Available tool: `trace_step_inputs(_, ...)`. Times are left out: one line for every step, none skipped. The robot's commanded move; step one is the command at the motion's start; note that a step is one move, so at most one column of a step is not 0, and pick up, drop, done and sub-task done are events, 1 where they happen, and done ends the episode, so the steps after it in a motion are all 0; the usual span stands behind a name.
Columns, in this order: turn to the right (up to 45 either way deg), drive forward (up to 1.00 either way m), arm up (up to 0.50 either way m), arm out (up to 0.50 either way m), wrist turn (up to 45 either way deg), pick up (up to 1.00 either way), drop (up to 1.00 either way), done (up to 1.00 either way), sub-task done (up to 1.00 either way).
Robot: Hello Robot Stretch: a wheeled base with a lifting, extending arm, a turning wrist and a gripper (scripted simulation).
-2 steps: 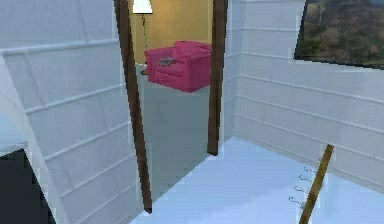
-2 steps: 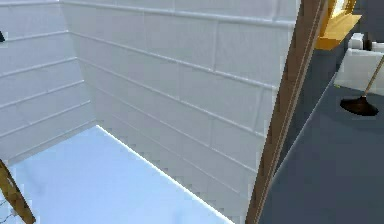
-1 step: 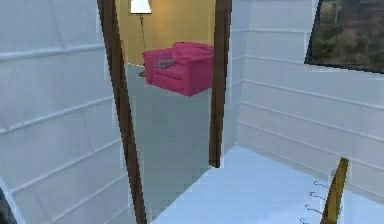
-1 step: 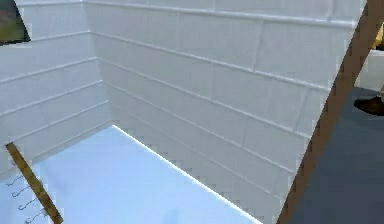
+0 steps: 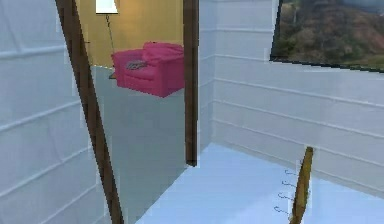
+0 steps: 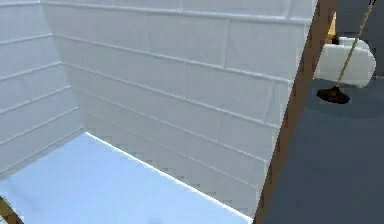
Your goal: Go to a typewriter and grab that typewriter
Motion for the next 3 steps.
trace_step_inputs(0.0, 1.0, 0.0, 0.0, 0.0, 0.0, 0.0, 0.0, 0.0)
trace_step_inputs(9.0, 0.0, 0.0, 0.0, 0.0, 0.0, 0.0, 0.0, 0.0)
trace_step_inputs(0.0, 0.2, 0.0, 0.0, 0.0, 0.0, 0.0, 0.0, 0.0)
